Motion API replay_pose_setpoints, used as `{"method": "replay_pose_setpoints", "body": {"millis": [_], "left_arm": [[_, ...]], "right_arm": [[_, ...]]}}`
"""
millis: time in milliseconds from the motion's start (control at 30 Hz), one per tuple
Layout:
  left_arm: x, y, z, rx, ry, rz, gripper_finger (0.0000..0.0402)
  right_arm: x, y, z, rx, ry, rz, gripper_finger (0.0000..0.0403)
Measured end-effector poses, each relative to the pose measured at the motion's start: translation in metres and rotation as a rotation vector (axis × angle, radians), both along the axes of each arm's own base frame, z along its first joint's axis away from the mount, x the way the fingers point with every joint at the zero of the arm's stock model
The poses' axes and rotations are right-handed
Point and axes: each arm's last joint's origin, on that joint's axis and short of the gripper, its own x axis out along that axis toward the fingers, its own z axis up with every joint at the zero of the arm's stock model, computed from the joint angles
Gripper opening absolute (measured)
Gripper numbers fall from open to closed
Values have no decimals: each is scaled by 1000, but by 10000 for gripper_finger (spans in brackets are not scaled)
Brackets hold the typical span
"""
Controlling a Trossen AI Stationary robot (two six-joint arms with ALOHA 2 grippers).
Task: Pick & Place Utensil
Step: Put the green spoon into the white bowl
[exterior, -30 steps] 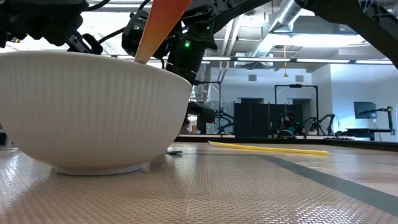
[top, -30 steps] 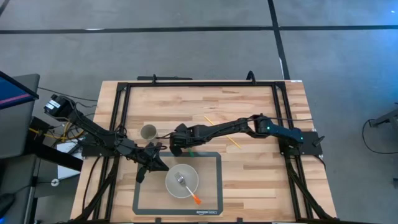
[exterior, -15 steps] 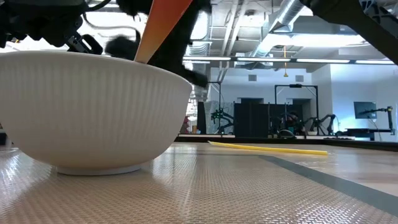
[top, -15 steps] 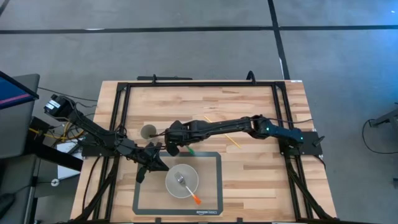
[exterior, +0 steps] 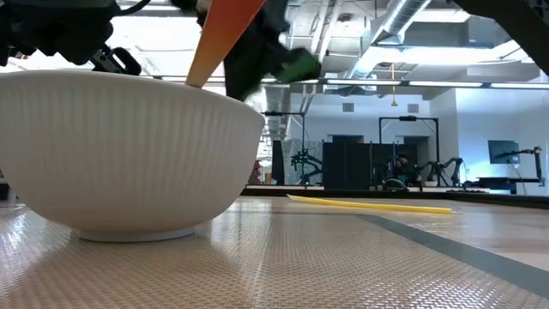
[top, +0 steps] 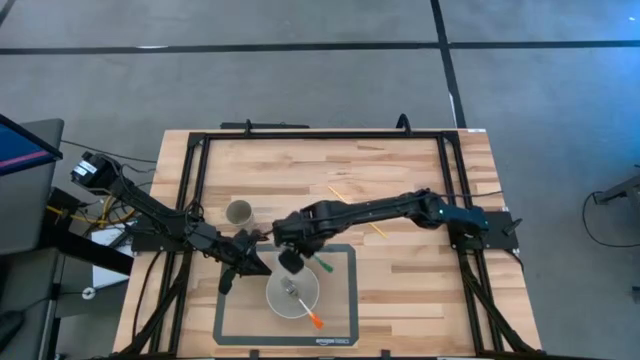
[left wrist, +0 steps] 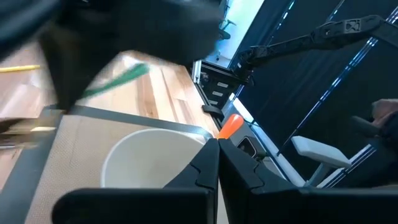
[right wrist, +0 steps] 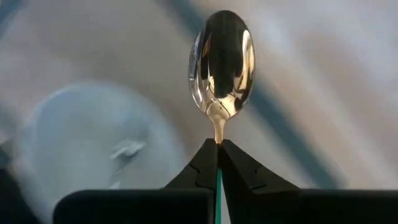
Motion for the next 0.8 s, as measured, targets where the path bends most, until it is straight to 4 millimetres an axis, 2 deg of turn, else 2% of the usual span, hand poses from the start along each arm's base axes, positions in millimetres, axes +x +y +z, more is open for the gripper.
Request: {"method": "replay_pose_setpoints", "body": {"millis": [233,433,533,667,800], "left_arm": [[-3,-6,-1,-20,18,-130,8],[-8,-14,-1,-15,14,-144,8],[-10,-16,-1,-11,12,-126,8],[-11,-17,-1,-10,12,-122,8],[-10,-17,-1,-8,11,-111,8]], "right_arm": [[-7,42,3,197,18,37,3],[-4,72,5,306,-46,-1,3],[2,79,-7,342,-46,-90,2],[9,80,-31,434,38,-98,2],[12,75,-39,504,86,-127,2]]}}
